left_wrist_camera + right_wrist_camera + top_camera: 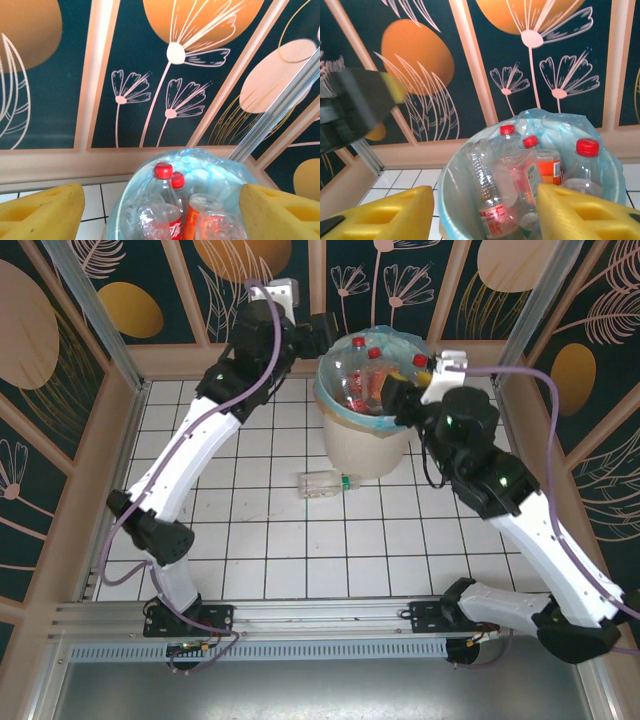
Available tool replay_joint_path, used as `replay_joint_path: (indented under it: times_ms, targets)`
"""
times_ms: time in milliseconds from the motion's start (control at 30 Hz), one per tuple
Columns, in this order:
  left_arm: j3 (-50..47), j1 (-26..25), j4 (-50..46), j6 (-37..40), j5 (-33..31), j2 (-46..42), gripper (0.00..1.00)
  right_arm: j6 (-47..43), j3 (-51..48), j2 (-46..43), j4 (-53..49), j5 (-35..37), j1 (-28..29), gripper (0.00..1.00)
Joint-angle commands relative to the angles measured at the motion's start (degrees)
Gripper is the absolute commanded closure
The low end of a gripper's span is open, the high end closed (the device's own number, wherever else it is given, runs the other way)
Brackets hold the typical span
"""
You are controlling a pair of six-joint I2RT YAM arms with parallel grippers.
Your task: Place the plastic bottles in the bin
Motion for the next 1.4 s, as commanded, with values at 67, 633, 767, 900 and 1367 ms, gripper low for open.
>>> replay_joint_path:
  times_ms: [67,633,767,900,1367]
  targets:
    - [-14.7,0.2,5.2,0.8,-1.6,-11.2,0.19,-1.4,5.0,6.7,-4.6,-8.4,-3.8,0.45]
    - [-46.0,0.1,11.4,0.5,-8.7,-34.6,0.17,-3.5,3.2,20.5,-1.9,-14.1,-12.7,0.54]
    - [-46.0,0.1,11.5,0.8,-8.8,-34.7,0.17,-4.1,4.5,21.4,-3.1,-14.4,-12.7,0.54]
    - [-45.3,0.1,11.6,0.8,-8.7,-34.9,0.17,-4.8,11.6,22.2,-6.2,-14.8,-12.1,0.5]
    - [-61.6,0.1,10.6,11.9,-13.4,-50.1,0.14,-21.8,-6.0,8.3,-3.7,-30.0,10.6,0.28]
